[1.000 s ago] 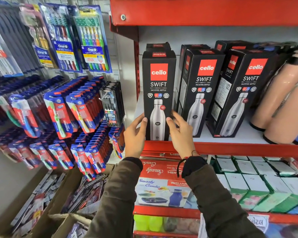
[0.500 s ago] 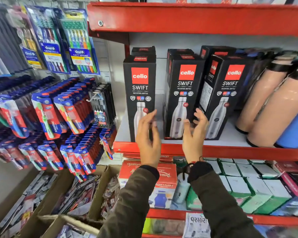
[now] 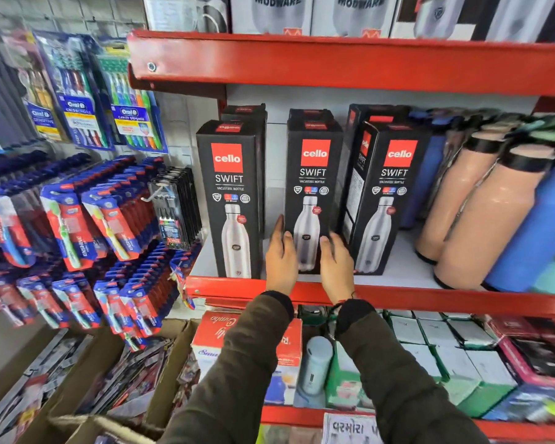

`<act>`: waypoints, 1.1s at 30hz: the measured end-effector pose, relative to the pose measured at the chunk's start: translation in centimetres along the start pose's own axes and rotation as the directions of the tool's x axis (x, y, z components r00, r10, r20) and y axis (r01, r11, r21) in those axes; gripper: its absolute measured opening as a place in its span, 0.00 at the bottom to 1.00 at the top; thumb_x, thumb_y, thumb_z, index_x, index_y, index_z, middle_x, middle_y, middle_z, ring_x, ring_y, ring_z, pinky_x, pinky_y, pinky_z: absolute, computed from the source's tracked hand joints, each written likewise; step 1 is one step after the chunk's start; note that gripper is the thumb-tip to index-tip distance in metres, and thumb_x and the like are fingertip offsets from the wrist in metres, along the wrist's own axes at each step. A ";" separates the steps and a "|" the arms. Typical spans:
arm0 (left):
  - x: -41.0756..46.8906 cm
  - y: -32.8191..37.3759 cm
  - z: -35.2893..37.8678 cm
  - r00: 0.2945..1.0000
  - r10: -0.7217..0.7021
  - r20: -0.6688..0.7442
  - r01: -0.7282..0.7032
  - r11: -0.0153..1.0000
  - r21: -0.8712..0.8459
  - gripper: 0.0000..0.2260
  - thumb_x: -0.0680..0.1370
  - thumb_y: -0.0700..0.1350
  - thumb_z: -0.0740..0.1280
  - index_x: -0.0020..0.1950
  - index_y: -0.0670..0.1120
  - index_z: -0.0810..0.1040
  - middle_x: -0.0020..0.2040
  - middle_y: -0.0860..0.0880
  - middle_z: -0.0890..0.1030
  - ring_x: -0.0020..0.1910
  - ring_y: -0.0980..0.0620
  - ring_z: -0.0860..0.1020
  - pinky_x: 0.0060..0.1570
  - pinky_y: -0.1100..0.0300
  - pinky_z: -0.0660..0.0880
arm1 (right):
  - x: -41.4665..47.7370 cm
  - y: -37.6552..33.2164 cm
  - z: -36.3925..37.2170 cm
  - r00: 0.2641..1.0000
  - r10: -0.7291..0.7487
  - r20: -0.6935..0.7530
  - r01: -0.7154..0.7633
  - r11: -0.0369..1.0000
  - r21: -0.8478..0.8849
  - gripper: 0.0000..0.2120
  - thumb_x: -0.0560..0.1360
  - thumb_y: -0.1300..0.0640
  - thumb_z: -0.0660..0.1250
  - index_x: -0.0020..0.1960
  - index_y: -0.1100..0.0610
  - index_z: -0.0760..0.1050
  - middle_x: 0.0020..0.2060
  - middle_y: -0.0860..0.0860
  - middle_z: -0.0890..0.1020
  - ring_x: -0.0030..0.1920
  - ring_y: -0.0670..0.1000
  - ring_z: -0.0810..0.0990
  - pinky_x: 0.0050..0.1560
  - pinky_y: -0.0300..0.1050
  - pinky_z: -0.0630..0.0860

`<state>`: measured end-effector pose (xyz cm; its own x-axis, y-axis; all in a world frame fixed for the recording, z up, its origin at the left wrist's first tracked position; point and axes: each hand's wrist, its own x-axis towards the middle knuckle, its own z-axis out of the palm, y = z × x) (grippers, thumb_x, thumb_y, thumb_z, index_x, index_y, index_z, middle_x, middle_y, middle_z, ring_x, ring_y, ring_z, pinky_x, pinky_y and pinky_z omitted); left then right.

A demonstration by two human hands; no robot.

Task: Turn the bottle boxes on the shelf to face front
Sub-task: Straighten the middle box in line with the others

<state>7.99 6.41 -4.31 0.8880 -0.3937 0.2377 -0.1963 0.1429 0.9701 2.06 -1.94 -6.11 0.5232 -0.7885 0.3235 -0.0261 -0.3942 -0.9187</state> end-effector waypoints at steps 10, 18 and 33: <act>-1.8 -0.5 -1.5 0.999 0.037 -0.023 -0.034 0.991 0.132 0.20 0.86 0.48 0.57 0.78 0.53 0.67 0.74 0.53 0.74 0.66 0.65 0.69 0.63 0.72 0.62 | -1.9 -0.3 -1.4 0.999 -0.052 0.000 0.052 0.998 -0.027 0.18 0.84 0.54 0.59 0.70 0.59 0.73 0.55 0.45 0.76 0.56 0.41 0.73 0.46 0.13 0.60; -4.0 -0.3 -2.7 0.998 0.066 0.017 -0.067 0.990 0.124 0.20 0.86 0.51 0.58 0.78 0.55 0.67 0.75 0.56 0.73 0.69 0.65 0.69 0.64 0.75 0.63 | -3.8 -0.5 -2.6 0.999 -0.040 -0.004 0.040 0.999 -0.009 0.16 0.82 0.52 0.62 0.69 0.54 0.75 0.55 0.46 0.81 0.53 0.38 0.78 0.48 0.17 0.67; -6.9 0.2 -1.1 0.948 0.235 -0.213 -0.196 0.962 0.190 0.18 0.83 0.45 0.63 0.73 0.52 0.71 0.68 0.52 0.76 0.68 0.47 0.75 0.69 0.47 0.73 | -3.7 -0.1 -6.2 0.977 -0.137 -0.161 0.150 0.986 0.074 0.12 0.81 0.56 0.64 0.63 0.54 0.78 0.56 0.50 0.84 0.54 0.49 0.83 0.53 0.40 0.79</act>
<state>2.22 10.14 -5.78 0.8844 -0.1466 0.4430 -0.4419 0.0419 0.8961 -5.13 -1.96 -5.82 0.3779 -0.7927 0.4783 0.1162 -0.4719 -0.8739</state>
